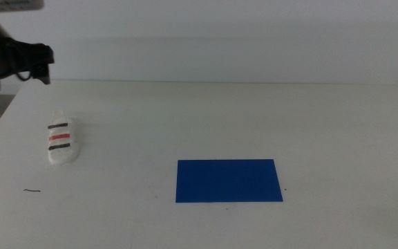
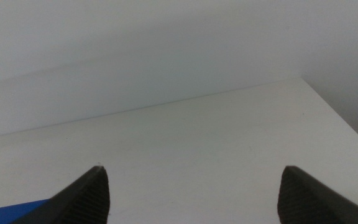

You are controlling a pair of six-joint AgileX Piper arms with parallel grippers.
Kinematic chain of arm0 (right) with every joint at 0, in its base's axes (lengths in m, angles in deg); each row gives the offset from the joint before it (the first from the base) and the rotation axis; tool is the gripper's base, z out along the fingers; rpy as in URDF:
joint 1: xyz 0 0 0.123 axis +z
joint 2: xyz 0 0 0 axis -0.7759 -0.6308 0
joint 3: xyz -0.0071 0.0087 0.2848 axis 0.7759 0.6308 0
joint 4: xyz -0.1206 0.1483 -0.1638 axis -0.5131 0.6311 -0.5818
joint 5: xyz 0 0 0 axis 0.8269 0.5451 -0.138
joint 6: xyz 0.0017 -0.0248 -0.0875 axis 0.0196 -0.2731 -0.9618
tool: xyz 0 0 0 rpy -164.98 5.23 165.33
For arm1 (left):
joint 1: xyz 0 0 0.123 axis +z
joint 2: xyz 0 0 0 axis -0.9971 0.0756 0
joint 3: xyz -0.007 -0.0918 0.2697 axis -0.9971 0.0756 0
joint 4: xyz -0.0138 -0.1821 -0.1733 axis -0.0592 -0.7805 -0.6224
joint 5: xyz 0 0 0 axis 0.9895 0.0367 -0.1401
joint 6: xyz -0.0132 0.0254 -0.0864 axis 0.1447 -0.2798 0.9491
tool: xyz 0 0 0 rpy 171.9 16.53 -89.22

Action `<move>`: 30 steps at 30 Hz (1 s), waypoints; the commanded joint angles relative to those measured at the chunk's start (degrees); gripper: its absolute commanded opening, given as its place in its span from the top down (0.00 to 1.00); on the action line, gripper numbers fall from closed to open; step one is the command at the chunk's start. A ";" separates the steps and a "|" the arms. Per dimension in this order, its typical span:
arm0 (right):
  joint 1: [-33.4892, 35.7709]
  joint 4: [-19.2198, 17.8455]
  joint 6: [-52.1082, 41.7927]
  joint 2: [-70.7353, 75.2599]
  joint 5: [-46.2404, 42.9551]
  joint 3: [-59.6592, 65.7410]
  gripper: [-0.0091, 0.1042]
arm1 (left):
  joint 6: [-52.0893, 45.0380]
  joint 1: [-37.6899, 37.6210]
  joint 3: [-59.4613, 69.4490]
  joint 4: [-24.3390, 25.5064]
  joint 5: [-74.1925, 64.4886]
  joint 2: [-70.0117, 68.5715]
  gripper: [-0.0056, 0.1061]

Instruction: Use one arm to grab the shoe from the table and place it on the mat.

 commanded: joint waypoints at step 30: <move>-0.01 -0.33 -0.29 0.27 -0.44 0.14 0.22 | 4.68 -1.33 -15.70 -3.33 -10.94 26.10 0.97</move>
